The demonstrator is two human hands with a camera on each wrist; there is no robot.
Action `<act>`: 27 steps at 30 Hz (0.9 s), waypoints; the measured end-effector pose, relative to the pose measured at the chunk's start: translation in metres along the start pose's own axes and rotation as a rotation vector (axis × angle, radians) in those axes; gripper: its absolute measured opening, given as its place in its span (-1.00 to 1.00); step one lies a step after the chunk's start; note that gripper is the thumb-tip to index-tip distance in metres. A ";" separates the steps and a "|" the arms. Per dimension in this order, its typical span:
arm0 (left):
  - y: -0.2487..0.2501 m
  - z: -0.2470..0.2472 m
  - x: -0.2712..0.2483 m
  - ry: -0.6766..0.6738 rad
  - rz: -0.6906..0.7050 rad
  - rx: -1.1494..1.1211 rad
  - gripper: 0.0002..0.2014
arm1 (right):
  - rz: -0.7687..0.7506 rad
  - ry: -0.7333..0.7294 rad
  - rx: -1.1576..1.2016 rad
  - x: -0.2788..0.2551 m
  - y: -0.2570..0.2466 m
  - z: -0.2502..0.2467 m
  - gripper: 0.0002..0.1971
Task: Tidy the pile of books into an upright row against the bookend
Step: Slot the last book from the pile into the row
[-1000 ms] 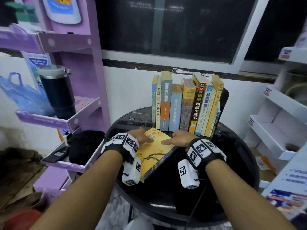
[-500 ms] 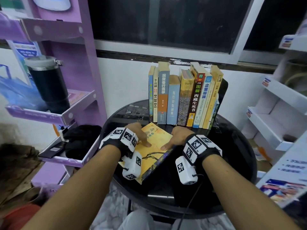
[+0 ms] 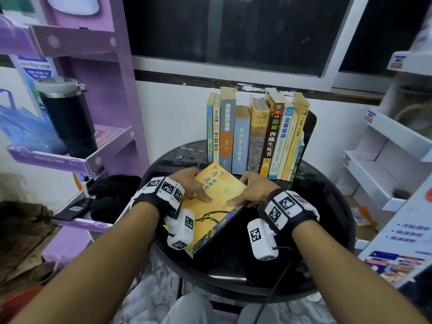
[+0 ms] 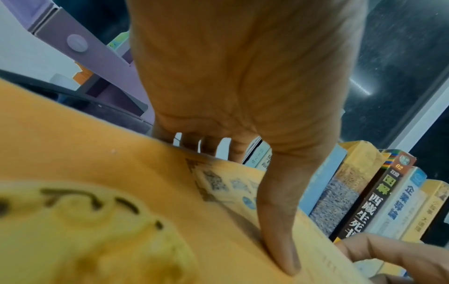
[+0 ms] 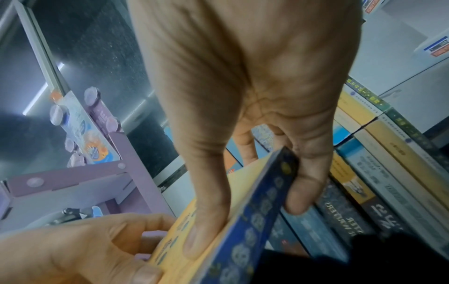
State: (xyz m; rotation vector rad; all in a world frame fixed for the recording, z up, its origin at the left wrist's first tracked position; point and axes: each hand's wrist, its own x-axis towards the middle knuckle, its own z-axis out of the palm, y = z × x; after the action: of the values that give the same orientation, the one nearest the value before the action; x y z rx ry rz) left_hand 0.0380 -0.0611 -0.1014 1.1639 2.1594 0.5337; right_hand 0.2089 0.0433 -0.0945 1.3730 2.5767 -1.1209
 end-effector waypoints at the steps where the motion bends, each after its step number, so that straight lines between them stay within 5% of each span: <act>1: 0.000 -0.002 -0.001 0.010 0.011 -0.022 -0.21 | -0.024 0.038 0.000 -0.002 -0.001 -0.003 -0.45; 4: 0.000 -0.007 -0.003 0.026 0.054 -0.110 -0.18 | -0.073 0.160 0.069 -0.006 -0.003 -0.014 -0.31; 10: 0.011 -0.008 -0.005 0.087 0.161 -0.279 -0.06 | -0.166 0.336 0.267 -0.021 -0.009 -0.027 -0.34; 16: 0.030 0.002 -0.003 0.121 0.230 -0.630 -0.18 | -0.280 0.455 0.435 -0.032 -0.006 -0.035 -0.28; 27: 0.064 0.021 -0.001 0.079 0.376 -0.913 -0.25 | -0.369 0.382 0.526 -0.055 0.010 -0.055 -0.64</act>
State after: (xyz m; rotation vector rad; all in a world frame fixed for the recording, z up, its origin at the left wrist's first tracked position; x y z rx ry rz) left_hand 0.0913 -0.0272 -0.0779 0.9918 1.4249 1.5409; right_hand 0.2667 0.0407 -0.0419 1.3217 3.0370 -1.8686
